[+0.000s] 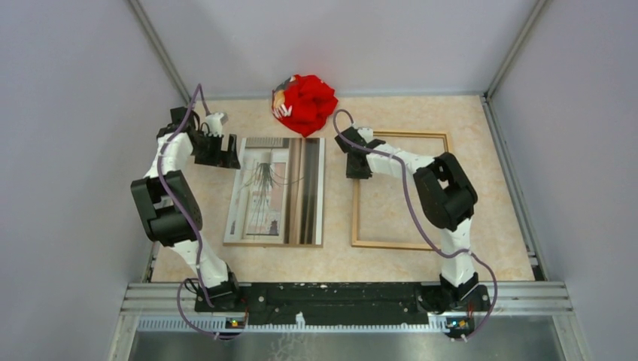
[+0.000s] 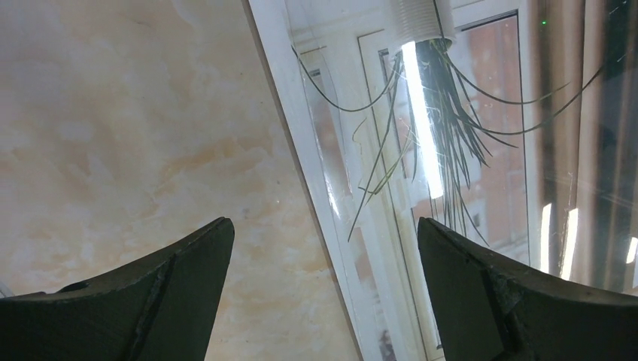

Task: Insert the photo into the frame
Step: Turn over the photo frame at the center of the board.

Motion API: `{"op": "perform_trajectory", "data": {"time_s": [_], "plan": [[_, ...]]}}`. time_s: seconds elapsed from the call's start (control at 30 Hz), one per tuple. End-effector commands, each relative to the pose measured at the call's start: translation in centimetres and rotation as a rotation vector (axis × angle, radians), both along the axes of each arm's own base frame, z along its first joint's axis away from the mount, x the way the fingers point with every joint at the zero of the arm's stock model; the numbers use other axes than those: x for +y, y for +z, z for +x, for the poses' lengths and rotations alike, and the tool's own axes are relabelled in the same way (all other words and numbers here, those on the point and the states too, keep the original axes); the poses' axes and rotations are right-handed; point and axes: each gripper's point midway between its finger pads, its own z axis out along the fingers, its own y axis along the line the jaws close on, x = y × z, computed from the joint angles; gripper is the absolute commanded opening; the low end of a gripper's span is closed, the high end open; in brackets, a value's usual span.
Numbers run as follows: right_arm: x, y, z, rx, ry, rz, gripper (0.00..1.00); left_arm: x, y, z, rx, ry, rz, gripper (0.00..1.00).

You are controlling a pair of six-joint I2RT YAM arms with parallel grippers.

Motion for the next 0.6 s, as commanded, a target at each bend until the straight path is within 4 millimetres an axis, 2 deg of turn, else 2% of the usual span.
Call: {"op": "perform_trajectory", "data": {"time_s": [0.0, 0.13, 0.2, 0.33, 0.47, 0.57], "plan": [[0.0, -1.7, -3.3, 0.061, 0.000, -0.024, 0.20, 0.8, 1.9, 0.6, -0.074, 0.009, 0.053, 0.98], [0.1, -0.9, -2.9, 0.042, 0.004, -0.061, 0.31, 1.4, 2.0, 0.5, -0.080, 0.005, 0.076, 0.98], [0.2, 0.6, -2.4, 0.016, 0.001, -0.061, 0.42, 2.2, 2.1, 0.7, -0.091, 0.011, 0.105, 0.98], [0.9, 5.9, -1.1, -0.068, 0.034, -0.031, 0.58, 4.9, 2.2, 1.7, -0.112, 0.051, 0.183, 0.98], [1.7, 10.4, -0.8, -0.168, 0.092, 0.036, 0.75, 7.8, 1.0, 2.7, -0.094, 0.083, 0.296, 0.98], [2.4, 13.6, 0.3, -0.270, 0.074, 0.099, 0.91, 8.1, 0.0, 2.9, -0.058, 0.072, 0.300, 0.98]]}}
